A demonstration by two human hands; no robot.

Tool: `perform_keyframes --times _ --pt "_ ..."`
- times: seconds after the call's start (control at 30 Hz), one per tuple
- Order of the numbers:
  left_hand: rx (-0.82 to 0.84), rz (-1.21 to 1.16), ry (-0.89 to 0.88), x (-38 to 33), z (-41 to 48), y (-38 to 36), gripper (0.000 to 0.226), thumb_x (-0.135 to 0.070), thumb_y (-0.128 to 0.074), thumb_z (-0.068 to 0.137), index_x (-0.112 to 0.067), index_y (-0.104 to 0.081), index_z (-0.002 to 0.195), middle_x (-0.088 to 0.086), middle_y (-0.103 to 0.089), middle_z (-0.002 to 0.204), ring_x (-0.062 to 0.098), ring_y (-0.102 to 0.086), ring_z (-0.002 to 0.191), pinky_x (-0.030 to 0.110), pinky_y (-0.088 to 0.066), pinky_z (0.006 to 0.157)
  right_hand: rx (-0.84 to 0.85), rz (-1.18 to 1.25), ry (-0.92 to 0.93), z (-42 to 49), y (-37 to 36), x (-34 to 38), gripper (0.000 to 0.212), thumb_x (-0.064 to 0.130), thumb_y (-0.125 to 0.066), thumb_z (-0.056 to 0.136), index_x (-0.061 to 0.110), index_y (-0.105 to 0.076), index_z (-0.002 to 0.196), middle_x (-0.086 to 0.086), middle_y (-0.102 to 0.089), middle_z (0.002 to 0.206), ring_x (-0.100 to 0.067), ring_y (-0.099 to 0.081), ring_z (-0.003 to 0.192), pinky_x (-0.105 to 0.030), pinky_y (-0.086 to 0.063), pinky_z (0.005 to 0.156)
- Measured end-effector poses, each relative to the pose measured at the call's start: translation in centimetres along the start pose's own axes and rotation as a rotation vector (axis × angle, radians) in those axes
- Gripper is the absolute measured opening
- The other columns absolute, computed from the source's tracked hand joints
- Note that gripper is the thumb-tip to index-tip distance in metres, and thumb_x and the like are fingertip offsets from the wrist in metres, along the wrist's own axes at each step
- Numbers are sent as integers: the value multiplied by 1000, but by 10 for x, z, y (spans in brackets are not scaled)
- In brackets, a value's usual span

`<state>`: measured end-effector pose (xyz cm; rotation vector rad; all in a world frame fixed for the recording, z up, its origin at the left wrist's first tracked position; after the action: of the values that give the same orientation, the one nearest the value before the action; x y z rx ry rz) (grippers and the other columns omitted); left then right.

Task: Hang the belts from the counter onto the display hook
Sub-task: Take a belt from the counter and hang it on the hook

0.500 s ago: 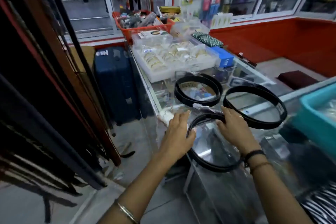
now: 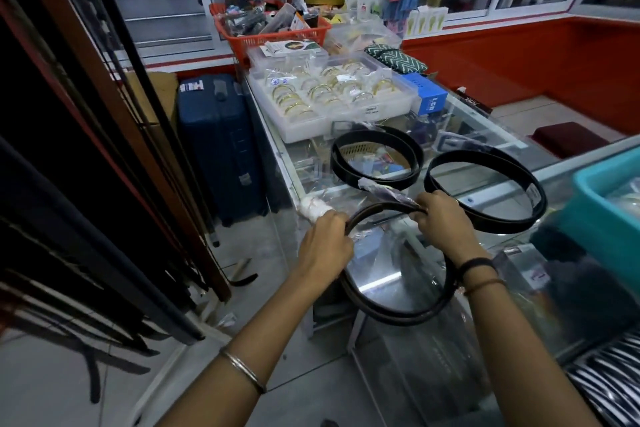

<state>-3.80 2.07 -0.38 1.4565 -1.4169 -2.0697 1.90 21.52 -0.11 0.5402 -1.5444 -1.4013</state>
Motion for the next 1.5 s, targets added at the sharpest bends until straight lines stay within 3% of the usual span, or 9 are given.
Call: perform_keyframes --times 0.27,0.37,0.5,0.67,0.87,0.97,1.1,1.27,1.5 --pt "-293 -57 17 42 -40 80 22 -7 -55 85 -13 -62 105 5 -60 101 20 -58 91 37 -50 77 -56 529 238 -29 25 89 14 25 -59 89 12 -54 93 0 -59 75 -14 -55 69 -26 -40 60" --pt "-432 -43 23 62 -62 120 26 -8 -55 86 -17 -60 110 2 -59 102 16 -57 92 28 -43 74 -58 891 233 -37 25 139 14 27 -51 94 16 -58 98 5 -60 87 1 -56 78 -16 -43 72" --pt "-628 16 77 90 -96 176 25 -14 -57 89 -21 -60 112 -2 -59 104 18 -60 92 29 -43 72 42 1267 259 -51 20 208 17 14 -54 92 21 -61 107 -2 -65 105 -11 -61 98 -20 -47 85" --pt "-882 93 152 129 -146 249 16 -21 -61 90 -20 -63 106 -4 -62 101 18 -64 87 29 -45 68 274 1407 407 -77 25 300 34 12 -65 83 21 -65 115 -4 -69 118 -17 -64 109 -31 -50 92" --pt "-1104 85 155 170 -202 326 14 -25 -63 90 -19 -66 102 -7 -64 98 12 -65 87 26 -51 71 481 1491 627 -117 37 409 48 57 -78 57 33 -72 98 5 -75 98 -15 -69 98 -31 -54 88" --pt "-1187 42 93 178 -223 361 9 -21 -60 93 -20 -65 100 -9 -66 97 8 -65 89 26 -51 75 525 1574 722 -134 44 459 51 60 -76 57 32 -70 99 5 -74 102 -15 -67 102 -31 -53 92" --pt "-1206 -293 -112 170 -239 409 12 -21 -59 93 -21 -67 101 -3 -74 94 8 -70 93 33 -56 85 540 1731 752 -146 51 524 37 45 -76 61 28 -71 94 4 -75 96 -13 -69 97 -20 -55 84" --pt "-1218 -412 -335 152 -249 477 26 -18 -61 91 -28 -61 115 3 -72 99 16 -70 96 41 -57 90 470 1865 768 -156 72 604 22 17 -66 72 17 -66 93 1 -73 88 -17 -67 91 -32 -53 88" --pt "-1286 -388 -434 150 -254 560 39 -8 -63 89 -24 -59 125 -6 -65 91 3 -66 82 21 -58 78 283 1887 938 -159 118 689 15 3 -63 84 17 -64 90 -3 -69 87 -15 -64 83 -28 -53 79"
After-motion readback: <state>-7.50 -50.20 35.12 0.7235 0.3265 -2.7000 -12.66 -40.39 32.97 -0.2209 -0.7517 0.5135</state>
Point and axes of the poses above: each hand's wrist, its own z-axis towards the middle knuckle, its own y-axis out of the back of the hand, x = y × z, the point moved 3 cm from there along z, towards the middle knuckle
